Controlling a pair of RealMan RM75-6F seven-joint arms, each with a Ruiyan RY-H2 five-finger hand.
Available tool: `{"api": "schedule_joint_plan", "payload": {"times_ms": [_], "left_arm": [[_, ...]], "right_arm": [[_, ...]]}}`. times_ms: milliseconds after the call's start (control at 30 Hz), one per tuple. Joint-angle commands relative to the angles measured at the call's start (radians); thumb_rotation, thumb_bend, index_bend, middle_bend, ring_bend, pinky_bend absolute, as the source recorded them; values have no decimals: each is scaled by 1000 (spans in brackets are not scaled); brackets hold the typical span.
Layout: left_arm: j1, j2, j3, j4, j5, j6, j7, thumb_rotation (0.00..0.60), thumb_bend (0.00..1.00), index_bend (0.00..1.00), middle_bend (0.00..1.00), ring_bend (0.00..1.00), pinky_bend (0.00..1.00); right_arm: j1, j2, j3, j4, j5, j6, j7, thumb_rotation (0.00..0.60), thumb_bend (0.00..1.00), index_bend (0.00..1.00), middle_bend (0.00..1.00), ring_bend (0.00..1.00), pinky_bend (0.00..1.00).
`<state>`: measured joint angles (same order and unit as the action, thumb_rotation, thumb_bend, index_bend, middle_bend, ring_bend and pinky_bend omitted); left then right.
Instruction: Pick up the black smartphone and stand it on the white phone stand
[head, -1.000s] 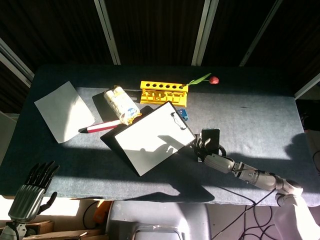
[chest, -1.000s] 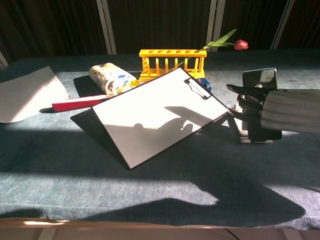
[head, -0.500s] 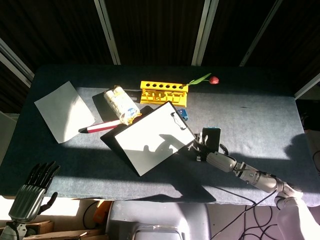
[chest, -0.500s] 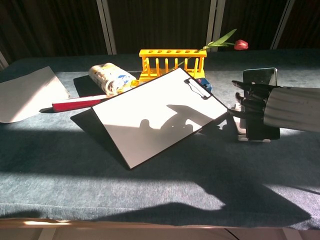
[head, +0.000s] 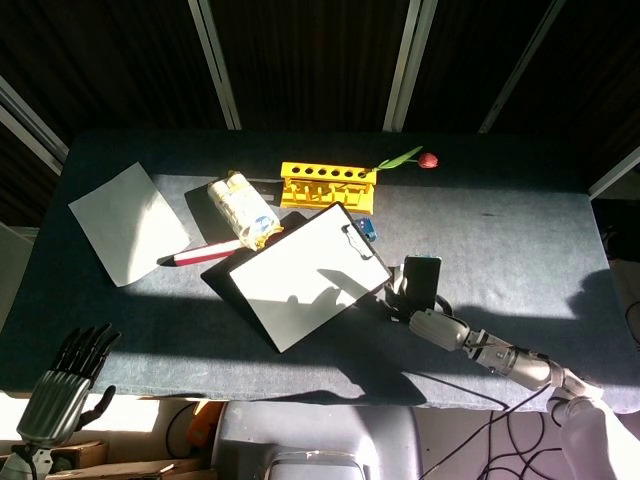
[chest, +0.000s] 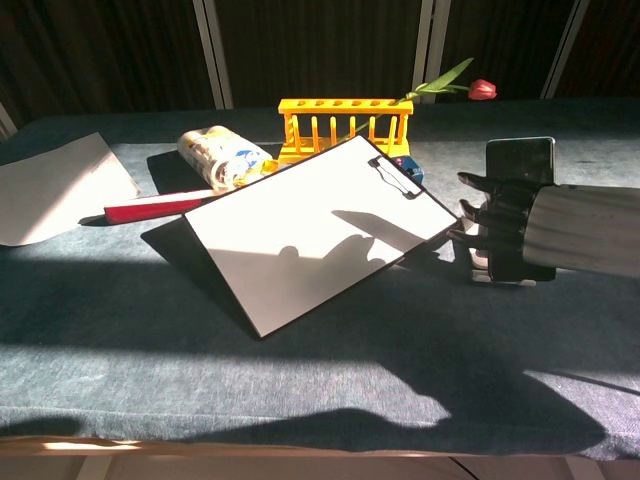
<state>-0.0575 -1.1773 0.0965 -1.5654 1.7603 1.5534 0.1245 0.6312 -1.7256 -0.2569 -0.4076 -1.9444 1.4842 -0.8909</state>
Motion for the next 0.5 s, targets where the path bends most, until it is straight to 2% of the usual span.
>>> {"api": "schedule_joint_plan", "payload": {"times_ms": [33, 500], "left_arm": [[0, 1, 1, 1, 2, 1, -1, 600, 367, 0, 0, 0, 0], [2, 4, 2, 1, 6, 5, -8, 600, 367, 0, 0, 0, 0]], "right_arm": [[1, 9, 0, -20, -5, -4, -6, 600, 356, 0, 269, 324, 0], [-9, 23, 4, -91, -17, -35, -16, 600, 355, 0, 264, 323, 0]]}}
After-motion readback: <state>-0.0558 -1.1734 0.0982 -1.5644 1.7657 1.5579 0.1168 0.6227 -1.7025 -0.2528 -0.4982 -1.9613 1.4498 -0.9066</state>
